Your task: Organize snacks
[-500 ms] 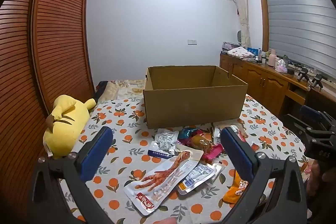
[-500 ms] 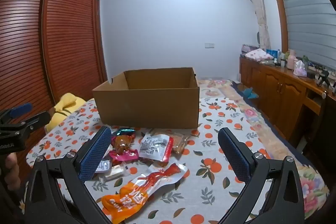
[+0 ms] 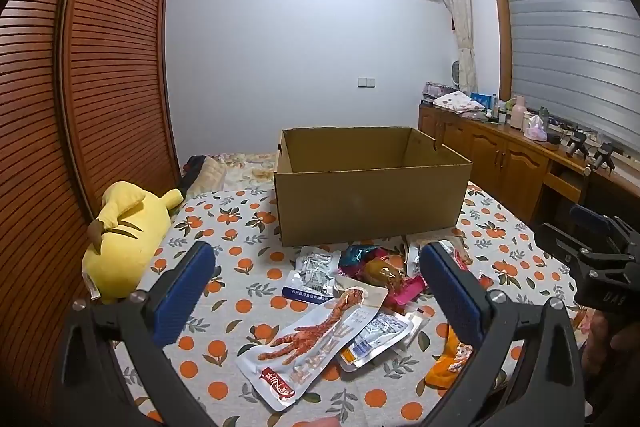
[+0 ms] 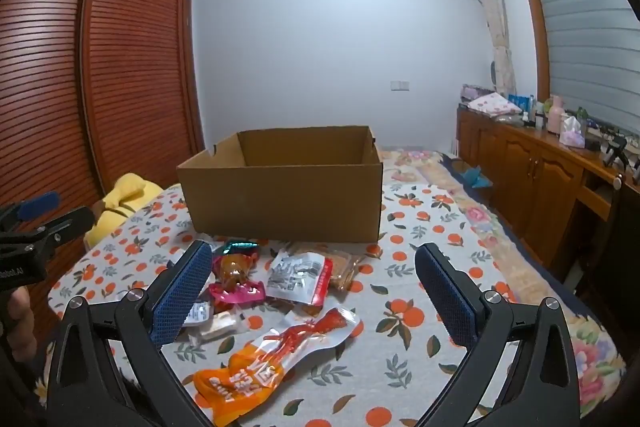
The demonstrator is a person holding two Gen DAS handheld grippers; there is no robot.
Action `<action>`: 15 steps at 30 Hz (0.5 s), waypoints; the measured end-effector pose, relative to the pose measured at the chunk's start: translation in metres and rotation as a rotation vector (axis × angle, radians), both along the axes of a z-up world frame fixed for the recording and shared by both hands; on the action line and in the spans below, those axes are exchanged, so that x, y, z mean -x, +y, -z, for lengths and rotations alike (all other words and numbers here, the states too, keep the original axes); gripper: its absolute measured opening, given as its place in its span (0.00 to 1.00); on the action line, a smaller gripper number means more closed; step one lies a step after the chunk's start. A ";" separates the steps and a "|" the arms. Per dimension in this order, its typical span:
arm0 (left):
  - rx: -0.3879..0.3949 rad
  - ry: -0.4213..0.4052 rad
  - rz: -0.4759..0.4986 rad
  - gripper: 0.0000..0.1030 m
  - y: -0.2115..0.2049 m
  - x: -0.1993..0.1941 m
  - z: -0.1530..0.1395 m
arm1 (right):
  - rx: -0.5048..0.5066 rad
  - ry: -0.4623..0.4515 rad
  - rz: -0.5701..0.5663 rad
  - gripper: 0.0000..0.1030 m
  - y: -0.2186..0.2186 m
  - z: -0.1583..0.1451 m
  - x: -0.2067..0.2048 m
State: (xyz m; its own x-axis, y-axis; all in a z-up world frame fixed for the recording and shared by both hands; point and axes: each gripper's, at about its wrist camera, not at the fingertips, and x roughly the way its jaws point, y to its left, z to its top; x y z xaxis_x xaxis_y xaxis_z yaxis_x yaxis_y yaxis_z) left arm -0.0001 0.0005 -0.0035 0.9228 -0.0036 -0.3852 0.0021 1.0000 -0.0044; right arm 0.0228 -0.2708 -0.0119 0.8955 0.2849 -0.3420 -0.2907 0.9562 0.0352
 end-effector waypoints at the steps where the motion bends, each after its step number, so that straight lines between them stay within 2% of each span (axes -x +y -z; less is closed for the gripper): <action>1: 0.000 -0.001 0.000 1.00 0.000 0.000 0.000 | 0.001 0.003 0.000 1.00 0.000 0.000 -0.001; 15: 0.004 -0.011 -0.001 1.00 0.001 0.003 -0.012 | 0.000 0.001 0.001 1.00 0.000 0.000 0.000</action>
State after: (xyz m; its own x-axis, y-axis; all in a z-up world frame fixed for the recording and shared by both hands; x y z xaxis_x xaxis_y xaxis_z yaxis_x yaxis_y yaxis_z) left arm -0.0030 0.0013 0.0089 0.9269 -0.0045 -0.3753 0.0015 1.0000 -0.0082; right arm 0.0232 -0.2708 -0.0117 0.8954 0.2840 -0.3429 -0.2896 0.9565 0.0358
